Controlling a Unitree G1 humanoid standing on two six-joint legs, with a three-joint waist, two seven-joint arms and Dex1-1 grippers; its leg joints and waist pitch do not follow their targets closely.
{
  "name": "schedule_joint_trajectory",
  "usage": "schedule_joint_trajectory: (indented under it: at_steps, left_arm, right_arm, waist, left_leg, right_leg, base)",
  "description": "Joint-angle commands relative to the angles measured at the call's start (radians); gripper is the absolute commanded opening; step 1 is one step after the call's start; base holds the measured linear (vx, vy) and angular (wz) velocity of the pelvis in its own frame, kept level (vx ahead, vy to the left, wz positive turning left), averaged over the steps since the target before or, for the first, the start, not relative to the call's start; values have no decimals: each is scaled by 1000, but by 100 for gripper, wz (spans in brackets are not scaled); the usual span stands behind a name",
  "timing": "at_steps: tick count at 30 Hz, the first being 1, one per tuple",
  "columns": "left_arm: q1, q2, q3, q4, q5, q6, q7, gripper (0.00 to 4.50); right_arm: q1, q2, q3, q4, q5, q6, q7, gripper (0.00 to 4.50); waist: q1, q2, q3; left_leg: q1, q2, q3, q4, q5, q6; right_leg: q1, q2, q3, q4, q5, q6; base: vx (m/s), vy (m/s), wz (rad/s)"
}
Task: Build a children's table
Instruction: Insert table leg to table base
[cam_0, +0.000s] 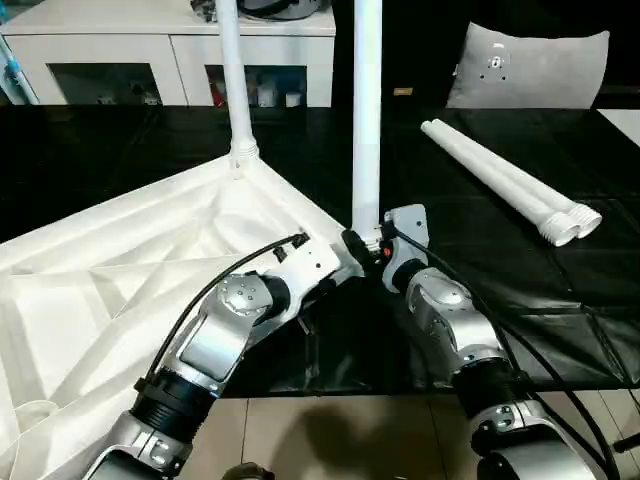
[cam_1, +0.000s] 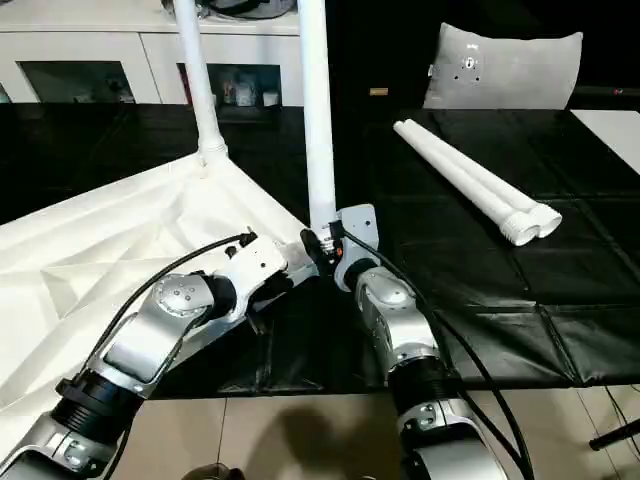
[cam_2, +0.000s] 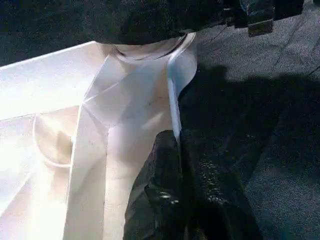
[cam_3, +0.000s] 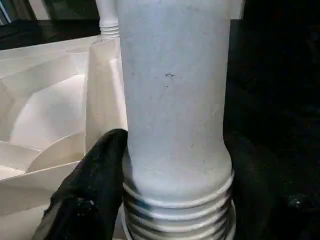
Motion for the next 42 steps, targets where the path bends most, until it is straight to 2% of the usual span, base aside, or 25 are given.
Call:
schedule_joint_trajectory:
  at_steps: [1, 3, 5, 6, 7, 8, 9, 11, 13, 14, 17, 18, 20, 22, 26, 27, 30, 33, 34, 37, 38, 41, 42]
  left_arm:
    - [-46, -7, -12, -73, -9, -80, -21, 0]
    - [-45, -6, -12, -73, -10, -82, -22, 0]
    - [-39, 14, -10, -69, -23, -119, -47, 0]
    - [-35, 29, -8, -63, -27, -137, -58, 0]
    - [-34, 42, -6, -56, -27, -150, -64, 0]
    - [-34, 42, -6, -56, -27, -150, -64, 0]
    - [-34, 62, 3, -38, -28, -183, -70, 0]
    - [-35, 77, 14, -23, -31, -196, -75, 0]
    - [-34, 96, 14, -12, -37, -232, -98, 0]
    - [-31, 124, 11, -1, -44, -273, -135, 0]
    - [-25, 147, 9, 3, -46, -284, -160, 0]
    - [-23, 157, 11, 8, -47, -291, -165, 0]
    - [-21, 167, 14, 14, -48, -300, -168, 0]
    - [-21, 180, 16, 26, -51, -319, -176, 0]
    - [-25, 197, 13, 45, -57, -351, -199, 0]
    - [-29, 204, 12, 58, -64, -369, -218, 0]
    - [-33, 211, 11, 73, -65, -387, -232, 0]
    - [-41, 219, 15, 99, -69, -416, -245, 0]
    - [-46, 221, 15, 110, -67, -431, -240, 0]
    - [-62, 218, 29, 135, -115, -442, -286, 0]
    - [-64, 218, 35, 137, -129, -440, -299, 27]
    - [-67, 218, 54, 143, -162, -442, -332, 54]
    - [-67, 219, 62, 142, -174, -441, -345, 60]
  right_arm:
    - [26, -5, -9, 63, -22, 20, -16, 267]
    - [26, -6, -10, 64, -21, 8, -12, 267]
    - [29, -13, -32, 54, 12, -41, 28, 267]
    - [31, -22, -46, 49, 30, -67, 52, 267]
    - [34, -32, -55, 46, 38, -89, 67, 267]
    - [34, -32, -55, 46, 38, -89, 67, 267]
    - [46, -56, -52, 40, 37, -129, 101, 267]
    - [60, -77, -47, 34, 33, -157, 132, 267]
    - [75, -91, -48, 19, 43, -166, 167, 267]
    - [96, -107, -56, -9, 71, -168, 222, 267]
    - [108, -116, -67, -39, 101, -163, 267, 267]
    - [110, -121, -75, -52, 118, -159, 291, 267]
    - [112, -127, -83, -63, 135, -154, 317, 267]
    - [110, -142, -82, -64, 143, -152, 352, 266]
    - [104, -159, -69, -49, 138, -160, 384, 266]
    - [100, -153, -85, -68, 179, -143, 415, 266]
    - [96, -148, -106, -97, 235, -109, 448, 266]
    - [87, -153, -145, -159, 348, -8, 511, 266]
    - [84, -165, -149, -175, 361, 28, 528, 266]
    - [80, -219, -108, -189, 285, 60, 527, 266]
    - [78, -227, -103, -188, 268, 64, 517, 266]
    - [76, -243, -100, -202, 249, 94, 475, 266]
    - [80, -245, -100, -218, 251, 107, 463, 266]
  waist:
    - [2, 6, -69]
    - [3, 7, -70]
    - [4, 4, -71]
    - [6, 5, -75]
    - [9, 5, -82]
    - [10, 5, -85]
    - [13, 4, -85]
    - [19, 4, -86]
    - [25, 4, -84]
    - [25, 5, -82]
    - [26, 5, -80]
    - [25, -3, -79]
    - [26, 1, -78]
    - [27, -2, -78]
    - [25, -5, -80]
    - [25, -4, -81]
    - [24, -3, -81]
    - [27, -1, -82]
    - [30, -2, -81]
    - [34, -5, -81]
    - [34, -10, -80]
    - [34, -18, -80]
    - [35, -15, -81]
  left_leg:
    - [13, 43, -20, -73, -310, -8]
    - [13, 43, -21, -73, -309, -9]
    - [11, 43, -20, -72, -301, -6]
    - [10, 44, -20, -70, -279, -1]
    - [7, 45, -19, -64, -234, 11]
    - [4, 44, -18, -60, -201, 19]
    - [-2, 42, -16, -55, -154, 38]
    - [-1, 42, -14, -52, -146, 54]
    - [1, 45, -13, -52, -154, 63]
    - [1, 46, -14, -54, -163, 61]
    - [3, 49, -15, -57, -202, 47]
    - [3, 49, -14, -59, -209, 43]
    - [3, 48, -14, -59, -220, 42]
    - [4, 49, -14, -59, -212, 34]
    - [-1, 43, -13, -55, -193, 41]
    - [-1, 43, -12, -53, -186, 48]
    - [0, 47, -13, -54, -181, 60]
    - [4, 50, -13, -54, -187, 65]
    - [4, 51, -13, -55, -188, 59]
    - [5, 47, -11, -54, -177, 44]
    - [4, 46, -9, -53, -176, 39]
    - [1, 43, -8, -52, -161, 38]
    - [2, 45, -8, -51, -158, 38]
  right_leg:
    - [35, -70, 46, -83, -253, -181]
    - [34, -72, 47, -83, -256, -179]
    - [36, -72, 47, -82, -242, -180]
    - [37, -73, 48, -78, -213, -184]
    - [39, -72, 48, -69, -144, -192]
    - [40, -70, 47, -63, -95, -199]
    - [39, -66, 46, -56, -23, -213]
    - [38, -67, 44, -53, -2, -225]
    - [37, -69, 44, -55, -23, -226]
    - [36, -68, 44, -57, -40, -225]
    - [34, -69, 45, -59, -86, -218]
    - [35, -70, 45, -61, -100, -217]
    - [34, -71, 46, -62, -127, -215]
    - [33, -71, 46, -63, -140, -210]
    - [37, -71, 45, -61, -133, -207]
    - [36, -73, 45, -61, -127, -210]
    - [36, -72, 44, -59, -114, -218]
    - [33, -71, 45, -58, -109, -221]
    - [33, -71, 44, -57, -115, -219]
    - [33, -69, 43, -56, -124, -215]
    - [33, -71, 44, -58, -133, -214]
    - [34, -75, 45, -59, -162, -206]
    - [33, -75, 45, -59, -169, -204]
  base:
    - [0, 0, 0]
    - [0, 0, 0]
    - [0, 0, 0]
    - [0, 0, 0]
    - [0, 0, 0]
    - [0, 0, 0]
    - [0, 0, 0]
    - [0, 0, 0]
    - [0, 0, 0]
    - [0, 0, 0]
    - [0, 0, 0]
    - [0, 0, 0]
    - [0, 0, 0]
    - [0, 0, 0]
    - [0, 0, 0]
    - [0, 0, 0]
    - [0, 0, 0]
    - [0, 0, 0]
    - [0, 0, 0]
    - [0, 0, 0]
    - [0, 0, 0]
    - [0, 0, 0]
    - [0, 0, 0]
